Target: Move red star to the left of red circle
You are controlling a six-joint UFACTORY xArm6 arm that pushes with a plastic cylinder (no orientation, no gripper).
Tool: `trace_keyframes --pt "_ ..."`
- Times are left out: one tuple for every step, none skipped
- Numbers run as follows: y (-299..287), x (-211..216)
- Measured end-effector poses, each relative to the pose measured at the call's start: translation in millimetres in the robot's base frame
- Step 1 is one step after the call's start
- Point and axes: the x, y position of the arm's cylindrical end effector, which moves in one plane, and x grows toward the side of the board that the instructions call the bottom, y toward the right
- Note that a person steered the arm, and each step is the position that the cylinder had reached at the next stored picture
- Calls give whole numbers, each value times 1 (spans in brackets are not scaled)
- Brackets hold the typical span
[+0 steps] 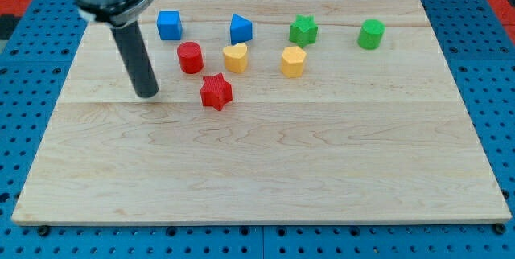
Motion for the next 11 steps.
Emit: trace_keyframes --pt "-1 56" --pt "35 101" --pt "82 116" --pt "122 80" --pt "170 58" --pt "173 3" --pt "138 -11" --pt "91 -6" --pt "50 -4" --pt "22 -10" --pt "21 -20"
